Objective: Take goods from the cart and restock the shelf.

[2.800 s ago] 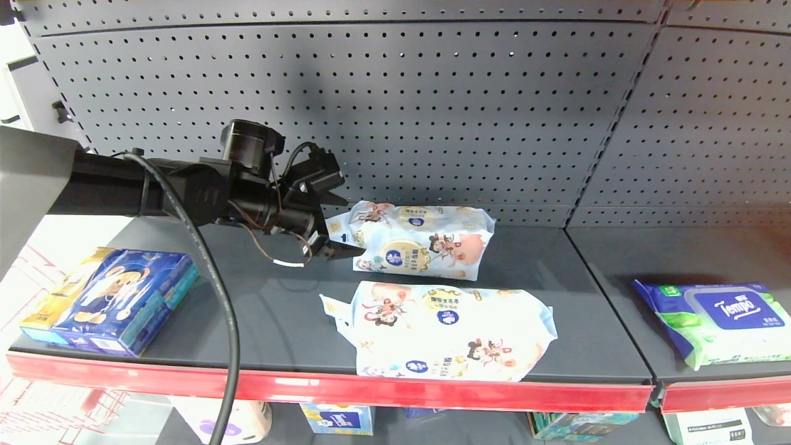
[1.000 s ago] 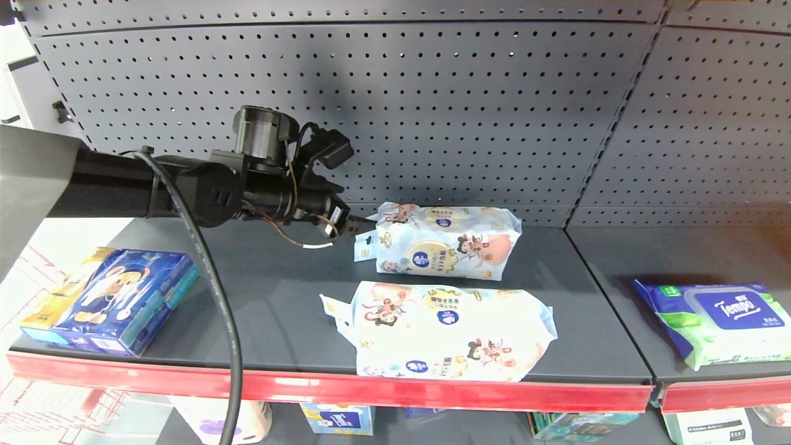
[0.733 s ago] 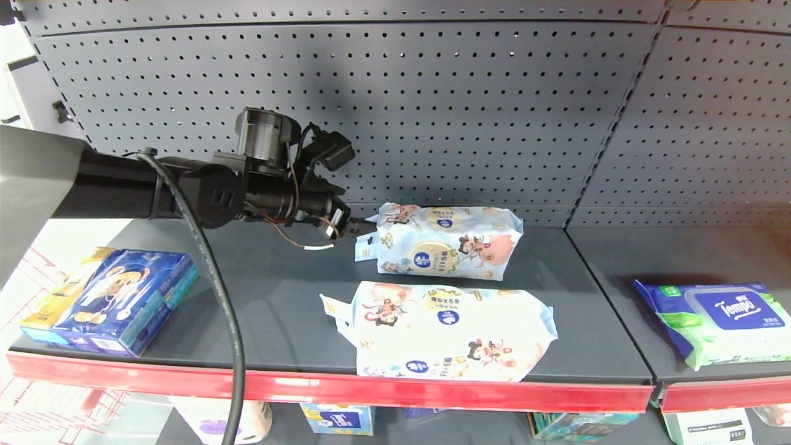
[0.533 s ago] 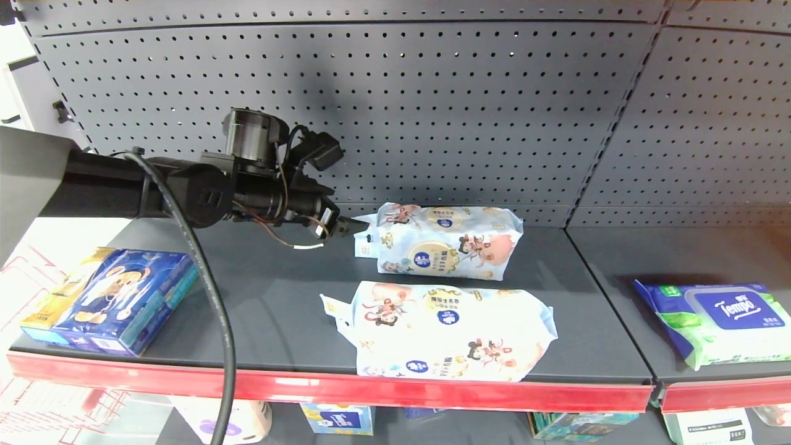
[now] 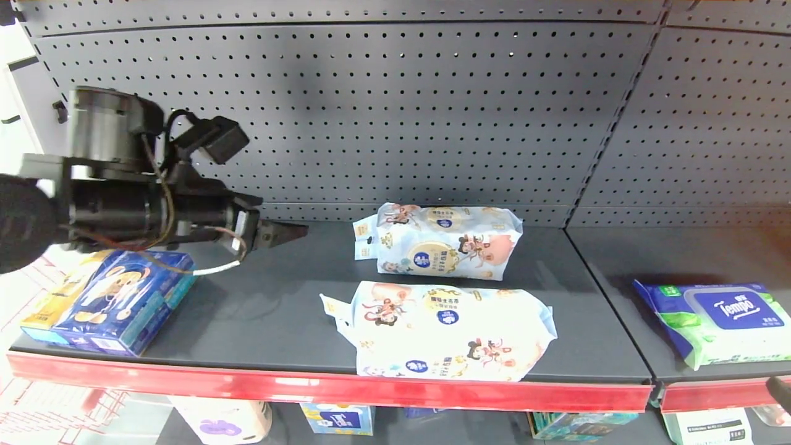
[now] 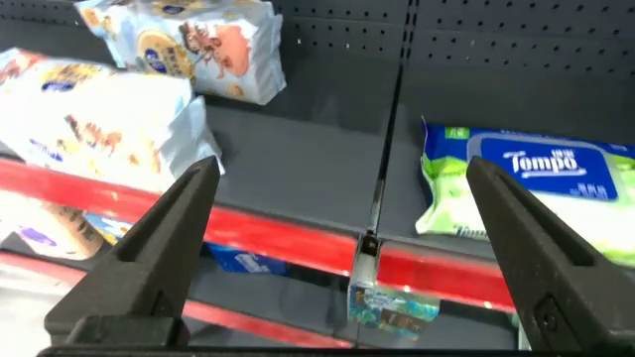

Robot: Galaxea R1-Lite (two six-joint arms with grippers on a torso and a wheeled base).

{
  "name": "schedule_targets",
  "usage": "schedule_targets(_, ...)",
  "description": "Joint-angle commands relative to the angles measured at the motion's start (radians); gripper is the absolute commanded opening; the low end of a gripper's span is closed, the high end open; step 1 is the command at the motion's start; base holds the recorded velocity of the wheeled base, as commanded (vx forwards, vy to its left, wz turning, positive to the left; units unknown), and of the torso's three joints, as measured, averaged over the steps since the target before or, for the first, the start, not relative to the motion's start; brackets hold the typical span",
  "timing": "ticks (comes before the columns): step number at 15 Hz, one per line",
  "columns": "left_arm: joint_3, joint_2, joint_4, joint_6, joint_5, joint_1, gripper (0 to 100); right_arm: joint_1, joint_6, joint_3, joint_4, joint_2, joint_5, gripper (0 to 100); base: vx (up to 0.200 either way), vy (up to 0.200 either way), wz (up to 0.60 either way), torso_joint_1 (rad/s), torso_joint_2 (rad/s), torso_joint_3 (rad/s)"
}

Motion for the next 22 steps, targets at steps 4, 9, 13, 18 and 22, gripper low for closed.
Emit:
schedule_targets(4,0.394,-0.553,0.147,-0.156,0.061,-0.146,100,0.036,-0.016,-0.163,-0.008,0.369,-0.04,100,0.0,0.0,0.0,0.0,0.0,0.0)
schedule_targets(9,0.424,-0.507,0.17,-0.154,0.067,-0.224,100,0.073,-0.051,-0.112,-0.008,0.321,-0.071,100,0.0,0.0,0.0,0.0,0.0,0.0)
schedule_targets(13,0.42,-0.396,0.117,-0.153,0.067,-0.267,100,0.073,-0.05,-0.152,-0.008,0.332,-0.071,100,0.0,0.0,0.0,0.0,0.0,0.0)
schedule_targets(18,0.411,-0.226,-0.021,-0.148,0.096,-0.283,100,0.073,-0.05,-0.114,-0.008,0.312,-0.07,100,0.0,0.0,0.0,0.0,0.0,0.0)
schedule_targets(22,0.387,-0.154,-0.027,-0.148,0.128,-0.283,100,0.071,-0.05,-0.111,-0.008,0.311,-0.07,100,0.0,0.0,0.0,0.0,0.0,0.0)
